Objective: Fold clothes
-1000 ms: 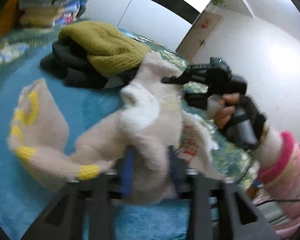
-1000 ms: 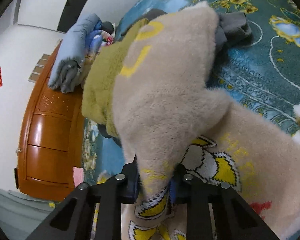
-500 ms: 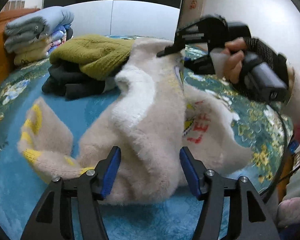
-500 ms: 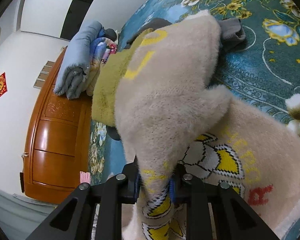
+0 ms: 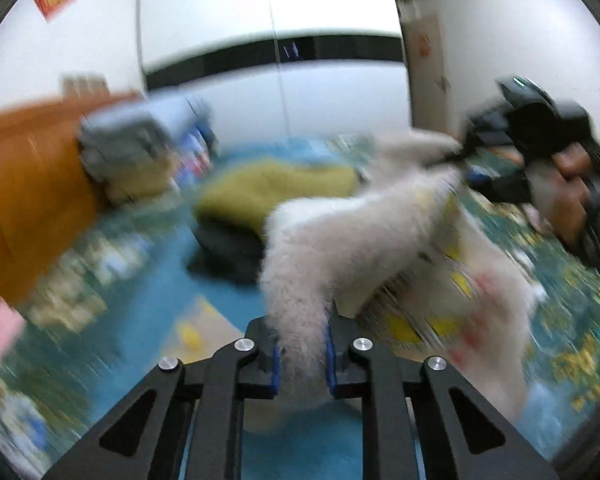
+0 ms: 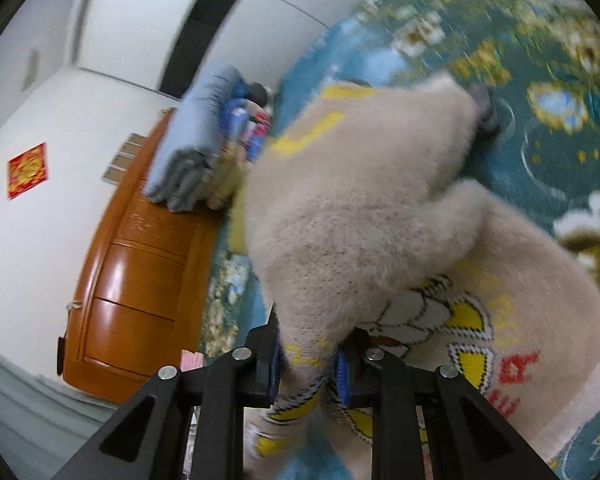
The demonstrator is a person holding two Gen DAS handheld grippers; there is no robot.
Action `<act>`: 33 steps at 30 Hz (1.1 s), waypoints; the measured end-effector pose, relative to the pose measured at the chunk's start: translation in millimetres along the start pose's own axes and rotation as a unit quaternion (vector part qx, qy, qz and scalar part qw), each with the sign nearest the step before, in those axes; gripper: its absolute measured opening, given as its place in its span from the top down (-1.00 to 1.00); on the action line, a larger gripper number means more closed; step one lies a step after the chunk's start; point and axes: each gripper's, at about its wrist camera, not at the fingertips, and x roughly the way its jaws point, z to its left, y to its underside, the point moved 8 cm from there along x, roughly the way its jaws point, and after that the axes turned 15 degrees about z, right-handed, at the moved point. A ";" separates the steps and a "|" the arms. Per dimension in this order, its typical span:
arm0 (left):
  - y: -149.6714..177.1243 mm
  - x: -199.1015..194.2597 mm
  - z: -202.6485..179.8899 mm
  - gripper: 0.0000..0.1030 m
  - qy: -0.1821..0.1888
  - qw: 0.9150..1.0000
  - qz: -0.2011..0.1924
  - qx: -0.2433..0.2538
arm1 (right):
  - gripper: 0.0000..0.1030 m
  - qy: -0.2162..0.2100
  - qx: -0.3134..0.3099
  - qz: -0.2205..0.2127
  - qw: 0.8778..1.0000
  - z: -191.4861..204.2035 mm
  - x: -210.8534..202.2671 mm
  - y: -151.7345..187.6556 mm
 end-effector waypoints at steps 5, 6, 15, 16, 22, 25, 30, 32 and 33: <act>-46.2 -50.2 14.8 0.75 -0.007 0.996 -0.085 -0.009 | 0.56 -0.009 -0.081 -0.056 0.995 54.3 -45.5 12.1; -51.0 -64.0 15.0 0.75 -0.006 0.995 -0.102 -0.007 | 0.56 -0.013 -0.096 -0.067 0.993 64.9 -58.1 18.3; -49.4 -153.3 27.2 0.76 0.101 0.983 -0.152 0.024 | 0.56 -0.041 -0.176 -0.106 0.978 114.3 -141.8 99.4; -50.6 -160.5 30.3 0.76 0.110 0.982 -0.151 0.030 | 0.56 -0.046 -0.178 -0.103 0.978 117.4 -145.0 105.3; -73.9 -173.0 36.8 0.75 0.113 0.982 -0.138 0.065 | 0.56 -0.064 -0.188 -0.086 0.976 133.3 -160.0 135.4; -76.5 -133.9 26.8 0.75 0.092 0.988 -0.099 0.072 | 0.56 -0.032 -0.182 -0.072 0.980 115.7 -142.5 123.9; -58.3 -14.3 16.5 0.75 0.084 0.995 0.007 0.048 | 0.56 0.021 -0.109 -0.021 0.994 41.3 -82.3 93.0; -47.8 30.6 11.9 0.75 0.090 0.994 0.052 0.031 | 0.56 0.036 -0.074 -0.004 0.997 7.3 -59.2 79.6; -42.5 53.8 8.7 0.75 0.097 0.992 0.074 0.020 | 0.55 0.041 -0.061 0.001 0.997 -5.6 -51.0 73.5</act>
